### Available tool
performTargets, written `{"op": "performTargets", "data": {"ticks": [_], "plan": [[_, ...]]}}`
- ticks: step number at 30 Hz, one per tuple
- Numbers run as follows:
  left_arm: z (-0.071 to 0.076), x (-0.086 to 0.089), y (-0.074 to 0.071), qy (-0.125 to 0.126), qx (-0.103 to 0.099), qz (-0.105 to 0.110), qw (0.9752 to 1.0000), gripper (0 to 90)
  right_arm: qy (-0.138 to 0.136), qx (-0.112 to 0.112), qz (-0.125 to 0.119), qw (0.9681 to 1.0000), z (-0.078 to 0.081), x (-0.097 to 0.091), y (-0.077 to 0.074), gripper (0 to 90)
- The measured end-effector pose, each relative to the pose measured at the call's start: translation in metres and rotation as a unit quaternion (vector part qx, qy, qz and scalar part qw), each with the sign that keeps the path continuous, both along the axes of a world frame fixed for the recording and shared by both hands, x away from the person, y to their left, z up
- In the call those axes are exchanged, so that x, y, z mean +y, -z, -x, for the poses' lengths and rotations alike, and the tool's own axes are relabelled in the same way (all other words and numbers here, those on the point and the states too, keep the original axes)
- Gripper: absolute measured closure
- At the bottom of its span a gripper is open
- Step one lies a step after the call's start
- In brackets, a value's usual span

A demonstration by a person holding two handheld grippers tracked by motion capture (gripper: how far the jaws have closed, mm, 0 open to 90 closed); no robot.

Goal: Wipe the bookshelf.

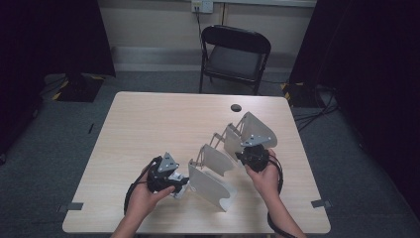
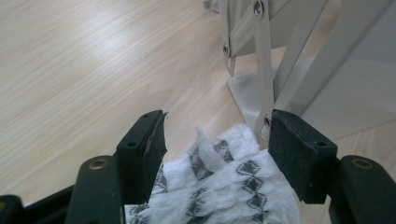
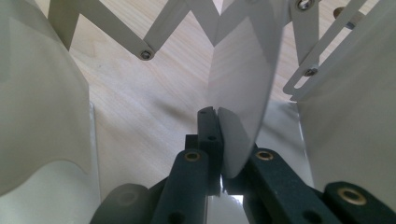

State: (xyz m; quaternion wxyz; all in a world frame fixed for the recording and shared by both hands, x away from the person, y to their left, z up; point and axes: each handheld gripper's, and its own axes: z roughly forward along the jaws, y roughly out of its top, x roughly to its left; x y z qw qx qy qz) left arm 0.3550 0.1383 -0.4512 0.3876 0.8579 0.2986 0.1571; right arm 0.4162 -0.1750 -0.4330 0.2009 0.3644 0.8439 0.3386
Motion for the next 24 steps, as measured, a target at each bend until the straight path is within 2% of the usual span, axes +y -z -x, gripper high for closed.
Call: {"op": "performTargets", "data": {"ticks": [5,15,20,21,23,24], "plan": [[0.010,-0.007,0.003,0.007,0.000,0.010,0.9999,37.2,-0.007,0.004,-0.002,1.0000,0.000,0.004,0.000,89.0],[0.026,-0.008,0.003,0.016,-0.003,0.012,0.9998,36.4,-0.026,0.005,-0.004,0.9997,0.002,0.018,0.000,88.9],[0.030,-0.007,0.004,0.024,-0.003,0.012,0.9996,35.2,-0.028,0.004,-0.008,0.9996,0.002,0.018,0.001,87.6],[0.029,-0.007,0.005,0.021,0.001,0.019,0.9996,33.9,-0.023,-0.002,-0.005,0.9997,0.002,0.015,0.002,82.7],[0.027,-0.005,0.006,0.022,0.005,0.015,0.9996,31.1,-0.011,-0.006,-0.012,0.9998,0.003,0.009,0.003,74.8],[0.027,-0.005,0.006,0.022,0.005,0.015,0.9996,31.9,-0.011,-0.006,-0.012,0.9998,0.003,0.009,0.003,74.8]]}}
